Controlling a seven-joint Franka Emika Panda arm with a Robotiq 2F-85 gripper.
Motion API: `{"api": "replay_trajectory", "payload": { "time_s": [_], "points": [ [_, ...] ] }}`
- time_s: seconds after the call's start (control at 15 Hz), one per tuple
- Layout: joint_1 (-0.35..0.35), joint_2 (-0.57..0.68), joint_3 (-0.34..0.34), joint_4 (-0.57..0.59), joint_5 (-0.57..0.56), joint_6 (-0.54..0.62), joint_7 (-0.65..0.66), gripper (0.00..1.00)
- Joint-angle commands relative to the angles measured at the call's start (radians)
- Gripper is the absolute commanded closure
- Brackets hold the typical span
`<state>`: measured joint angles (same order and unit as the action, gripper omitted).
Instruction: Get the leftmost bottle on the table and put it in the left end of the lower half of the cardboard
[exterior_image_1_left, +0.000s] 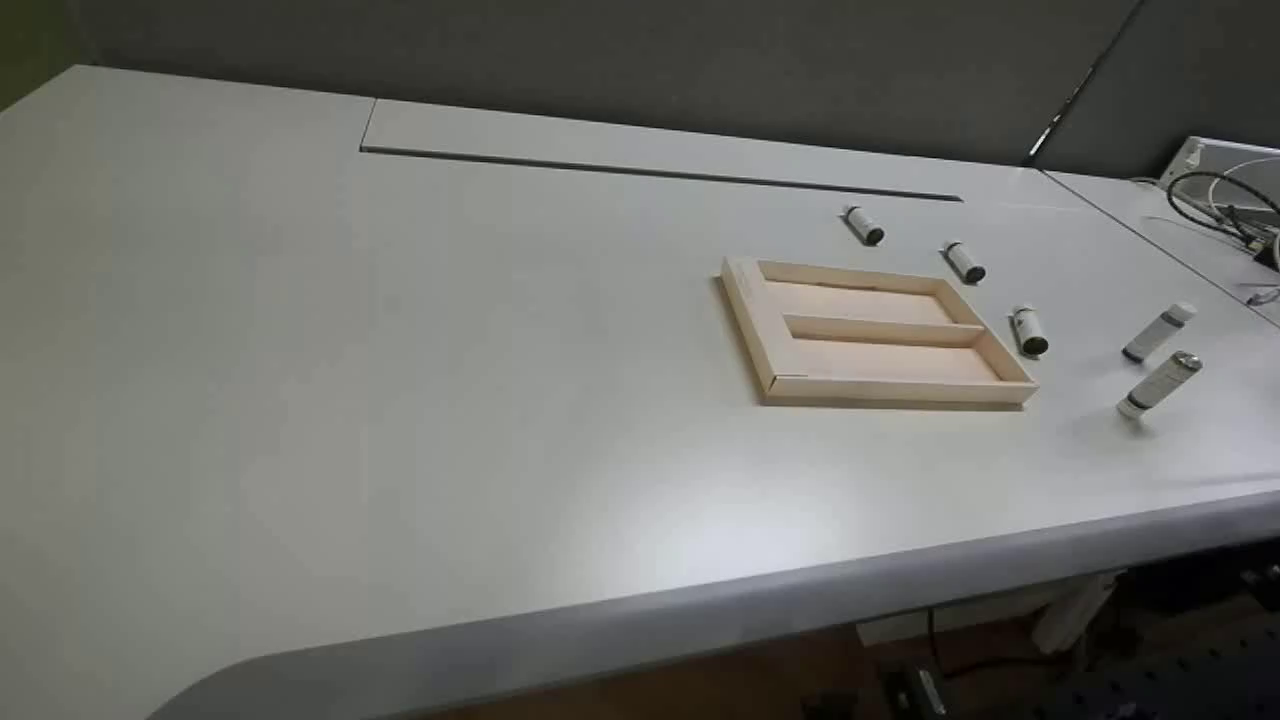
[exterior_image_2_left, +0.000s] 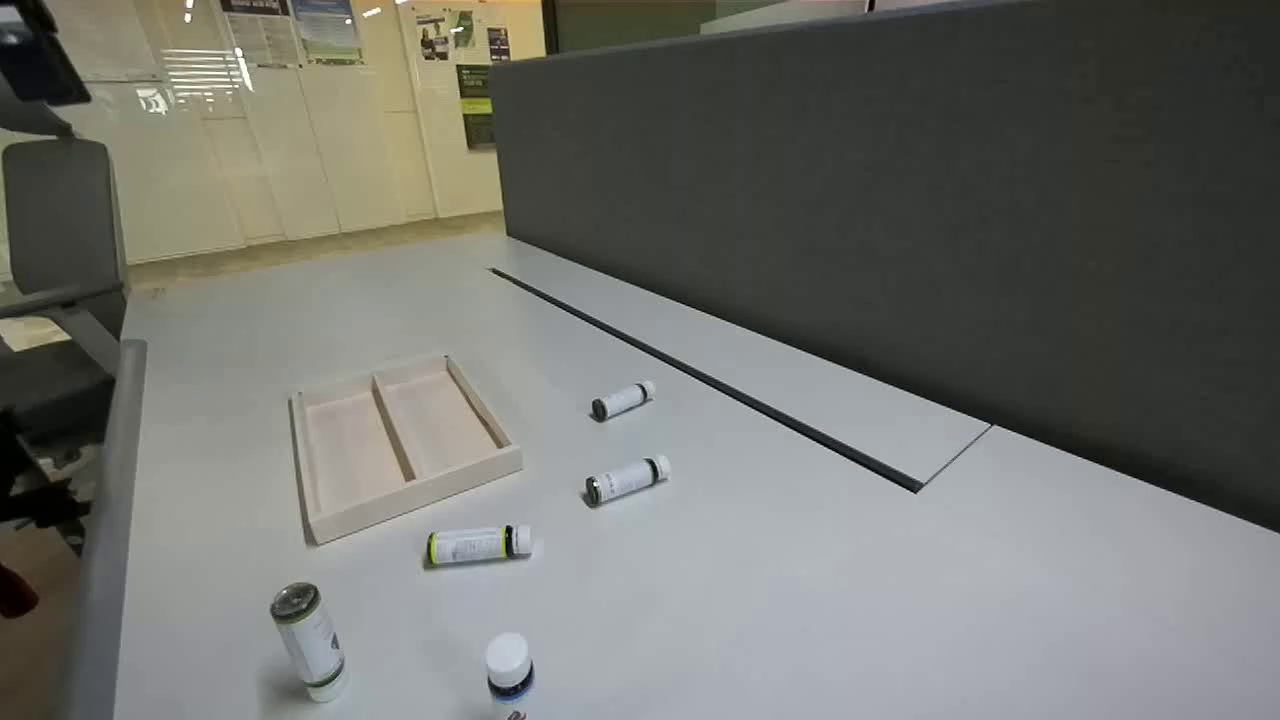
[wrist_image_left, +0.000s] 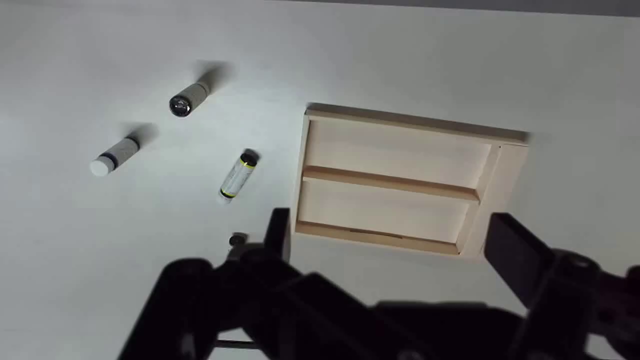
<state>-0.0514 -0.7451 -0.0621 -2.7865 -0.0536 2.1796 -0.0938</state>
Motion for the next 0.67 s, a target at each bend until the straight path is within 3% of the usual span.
{"api": "replay_trajectory", "payload": {
  "time_s": [0.0,0.53,0.6],
  "points": [
    [0.002,0.000,-0.001,0.002,-0.001,-0.003,0.001,0.00],
    [0.002,0.005,-0.001,0.002,-0.001,-0.003,-0.003,0.00],
    [-0.010,0.040,-0.038,0.026,0.012,-0.021,-0.020,0.00]
  ]
}}
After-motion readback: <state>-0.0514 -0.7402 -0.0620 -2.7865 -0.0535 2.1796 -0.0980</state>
